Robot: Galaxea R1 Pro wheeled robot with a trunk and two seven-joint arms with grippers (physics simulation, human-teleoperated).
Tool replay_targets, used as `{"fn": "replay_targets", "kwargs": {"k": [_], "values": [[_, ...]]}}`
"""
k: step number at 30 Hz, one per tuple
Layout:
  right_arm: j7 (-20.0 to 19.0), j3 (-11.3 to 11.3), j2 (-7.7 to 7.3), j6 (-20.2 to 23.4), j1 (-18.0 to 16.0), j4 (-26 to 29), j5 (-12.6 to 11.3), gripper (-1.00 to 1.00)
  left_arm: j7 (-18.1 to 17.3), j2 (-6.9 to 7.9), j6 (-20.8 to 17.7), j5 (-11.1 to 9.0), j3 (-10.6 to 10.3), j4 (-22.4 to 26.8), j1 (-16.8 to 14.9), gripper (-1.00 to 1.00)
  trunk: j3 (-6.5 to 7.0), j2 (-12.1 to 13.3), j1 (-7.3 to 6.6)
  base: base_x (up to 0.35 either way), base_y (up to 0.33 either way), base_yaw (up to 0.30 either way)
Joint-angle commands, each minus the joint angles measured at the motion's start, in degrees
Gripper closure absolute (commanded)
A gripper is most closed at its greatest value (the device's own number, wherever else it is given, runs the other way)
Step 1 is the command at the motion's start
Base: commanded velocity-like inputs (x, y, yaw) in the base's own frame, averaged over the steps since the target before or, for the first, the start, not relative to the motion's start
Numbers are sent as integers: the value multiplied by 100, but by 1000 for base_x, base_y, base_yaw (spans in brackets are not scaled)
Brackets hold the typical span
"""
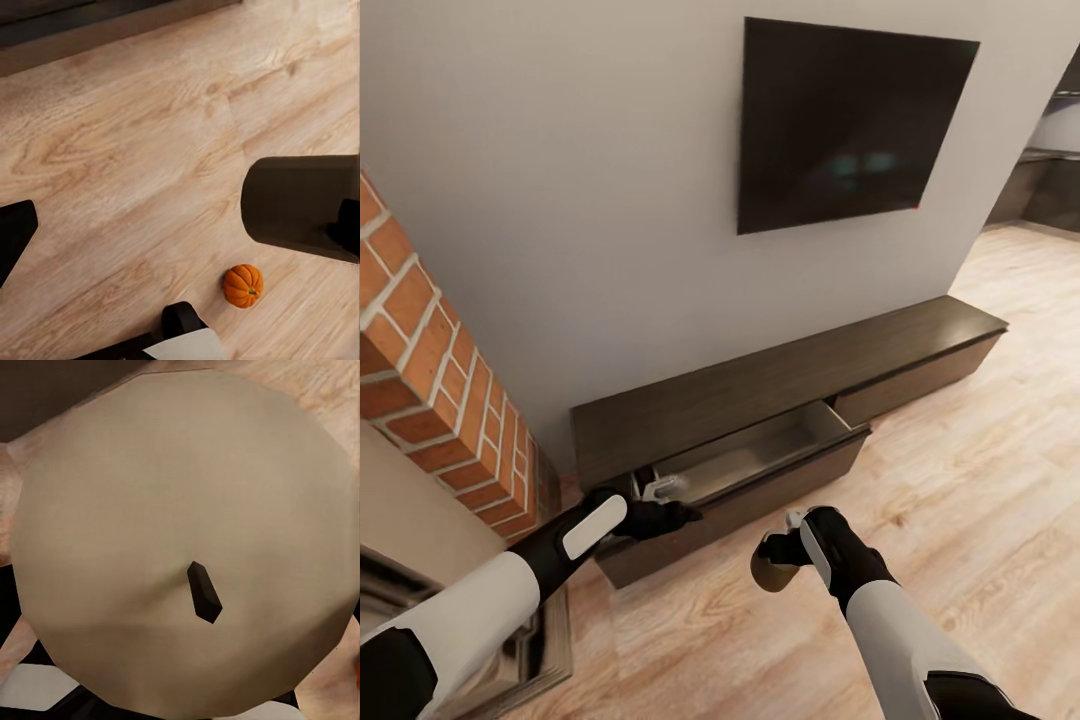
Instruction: Place each of the two pumpkins and all three candles from the living room inside a cabinet in the living room (use any cabinet), then make sure every cabinet is closed, and position the cauldron so it is next to a table in the living room.
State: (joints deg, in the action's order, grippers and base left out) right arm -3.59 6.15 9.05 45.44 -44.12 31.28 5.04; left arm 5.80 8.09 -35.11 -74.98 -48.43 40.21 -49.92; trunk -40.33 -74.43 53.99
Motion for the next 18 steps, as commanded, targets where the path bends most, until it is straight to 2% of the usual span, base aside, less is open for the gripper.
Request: {"fn": "replay_targets", "kwargs": {"k": [1,7,18], "values": [[-1,0,0,0,-1,0,-11,100,0,0,8,1,0,-2,0,-100,0,0,0,10,0,289],[-1,0,-6,0,-1,0,-11,100,-2,0,21,0,-6,-2,0,-100,0,0,0,62,-13,289],[-3,0,-33,0,-1,0,-12,100,-9,0,22,1,-17,-4,0,-100,0,0,0,258,-167,289]]}}
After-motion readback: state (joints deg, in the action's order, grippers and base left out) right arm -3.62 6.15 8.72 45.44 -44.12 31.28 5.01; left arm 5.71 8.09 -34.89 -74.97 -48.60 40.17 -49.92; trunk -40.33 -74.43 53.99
